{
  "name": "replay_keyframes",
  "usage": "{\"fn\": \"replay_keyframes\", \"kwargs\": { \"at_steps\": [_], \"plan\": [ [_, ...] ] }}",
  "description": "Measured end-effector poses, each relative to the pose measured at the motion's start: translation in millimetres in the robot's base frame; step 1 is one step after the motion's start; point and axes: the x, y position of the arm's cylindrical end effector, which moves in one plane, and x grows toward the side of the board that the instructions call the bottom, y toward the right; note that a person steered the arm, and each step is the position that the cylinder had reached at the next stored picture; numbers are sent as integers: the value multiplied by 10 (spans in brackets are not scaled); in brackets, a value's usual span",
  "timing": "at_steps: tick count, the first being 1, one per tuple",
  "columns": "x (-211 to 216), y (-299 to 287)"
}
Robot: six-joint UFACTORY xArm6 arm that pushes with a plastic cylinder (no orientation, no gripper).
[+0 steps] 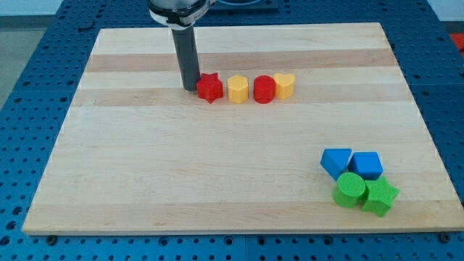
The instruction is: Point at the red star
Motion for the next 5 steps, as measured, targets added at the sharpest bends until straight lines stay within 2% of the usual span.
{"fn": "replay_keyframes", "kwargs": {
  "at_steps": [1, 3, 4, 5],
  "plan": [
    [131, -322],
    [1044, -375],
    [1349, -127],
    [1345, 359]
  ]
}}
